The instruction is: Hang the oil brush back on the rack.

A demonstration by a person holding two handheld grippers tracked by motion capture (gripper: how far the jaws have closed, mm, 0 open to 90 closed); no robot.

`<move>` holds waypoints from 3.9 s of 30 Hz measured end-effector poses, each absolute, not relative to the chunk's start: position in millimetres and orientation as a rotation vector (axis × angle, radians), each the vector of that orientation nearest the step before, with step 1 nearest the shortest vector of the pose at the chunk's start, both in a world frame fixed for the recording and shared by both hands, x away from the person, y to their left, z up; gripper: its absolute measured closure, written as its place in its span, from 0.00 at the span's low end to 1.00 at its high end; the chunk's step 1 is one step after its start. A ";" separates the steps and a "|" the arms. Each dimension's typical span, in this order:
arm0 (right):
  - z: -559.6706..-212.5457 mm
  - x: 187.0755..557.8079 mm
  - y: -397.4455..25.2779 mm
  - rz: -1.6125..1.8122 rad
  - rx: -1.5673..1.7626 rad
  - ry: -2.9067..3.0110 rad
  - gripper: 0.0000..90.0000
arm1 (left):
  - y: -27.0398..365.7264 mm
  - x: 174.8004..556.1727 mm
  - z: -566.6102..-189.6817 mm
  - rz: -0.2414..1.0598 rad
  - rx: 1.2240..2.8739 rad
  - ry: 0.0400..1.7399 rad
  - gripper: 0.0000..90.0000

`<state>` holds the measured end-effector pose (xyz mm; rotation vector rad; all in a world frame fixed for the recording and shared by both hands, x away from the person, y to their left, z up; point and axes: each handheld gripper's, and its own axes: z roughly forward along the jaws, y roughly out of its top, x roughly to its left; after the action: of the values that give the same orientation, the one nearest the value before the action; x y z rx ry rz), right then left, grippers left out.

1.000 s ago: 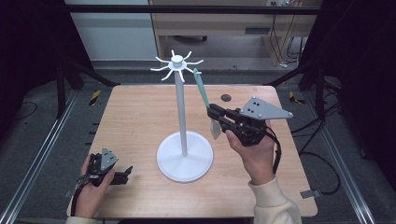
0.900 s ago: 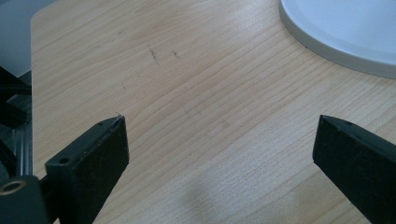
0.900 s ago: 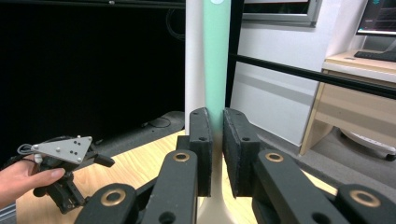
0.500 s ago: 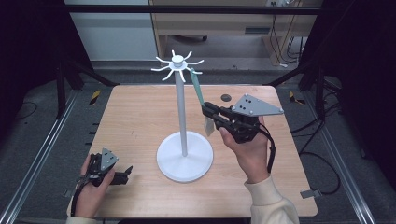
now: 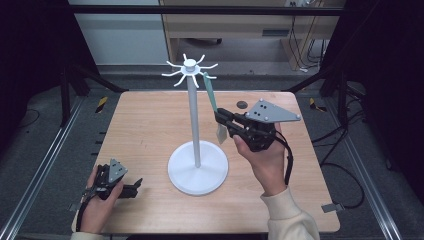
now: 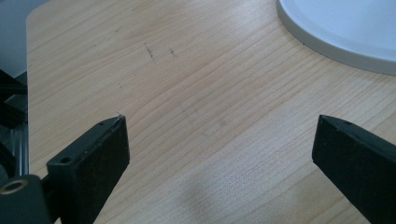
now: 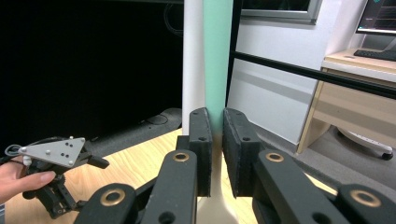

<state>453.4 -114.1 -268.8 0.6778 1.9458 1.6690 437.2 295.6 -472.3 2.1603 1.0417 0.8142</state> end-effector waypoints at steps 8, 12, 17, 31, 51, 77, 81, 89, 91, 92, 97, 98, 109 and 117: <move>-269.4 455.9 -112.2 1.661 0.687 1.945 0.91 | 295.4 437.0 -472.2 0.812 2.161 1.040 0.04; -269.2 456.3 -112.4 1.662 0.688 1.947 0.91 | 295.6 437.1 -472.3 0.814 2.160 1.042 0.04; -270.0 457.6 -111.6 1.661 0.694 1.958 0.91 | 295.3 437.1 -472.5 0.812 2.162 1.042 0.04; -265.8 450.7 -120.8 1.611 0.722 1.915 0.89 | 295.0 437.1 -472.7 0.809 2.162 1.039 0.04; -273.3 460.9 -136.5 1.375 0.900 1.749 0.24 | 295.1 437.0 -472.3 0.811 2.156 1.042 0.03; -325.1 484.5 -178.5 1.225 1.085 1.703 0.08 | 297.2 435.6 -467.9 0.834 2.108 1.039 0.03; -331.8 488.0 -186.7 1.214 1.109 1.713 0.08 | 297.1 435.5 -467.8 0.841 2.103 1.039 0.03; -344.3 493.9 -203.2 1.195 1.172 1.718 0.08 | 297.6 434.9 -466.9 0.860 2.098 1.039 0.03; -349.1 496.3 -208.1 1.181 1.200 1.723 0.08 | 298.2 434.9 -466.7 0.864 2.097 1.040 0.03; -353.7 498.1 -212.2 1.166 1.222 1.725 0.08 | 298.3 434.9 -466.5 0.865 2.095 1.043 0.03; -364.2 502.2 -220.6 1.140 1.265 1.740 0.08 | 297.6 435.0 -466.8 0.865 2.096 1.040 0.03; -366.7 503.2 -222.5 1.133 1.274 1.745 0.08 | 297.6 434.8 -466.6 0.867 2.095 1.040 0.03; -399.8 514.9 -237.6 1.054 1.394 1.811 0.08 | 297.8 435.2 -466.9 0.866 2.099 1.045 0.03; -420.6 520.3 -240.3 1.017 1.414 1.886 0.10 | 296.2 434.7 -466.2 0.862 2.095 1.028 0.03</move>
<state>520.3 -240.3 -420.6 1.4144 1.8860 1.0175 434.7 296.2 -466.2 2.0946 1.0278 0.8621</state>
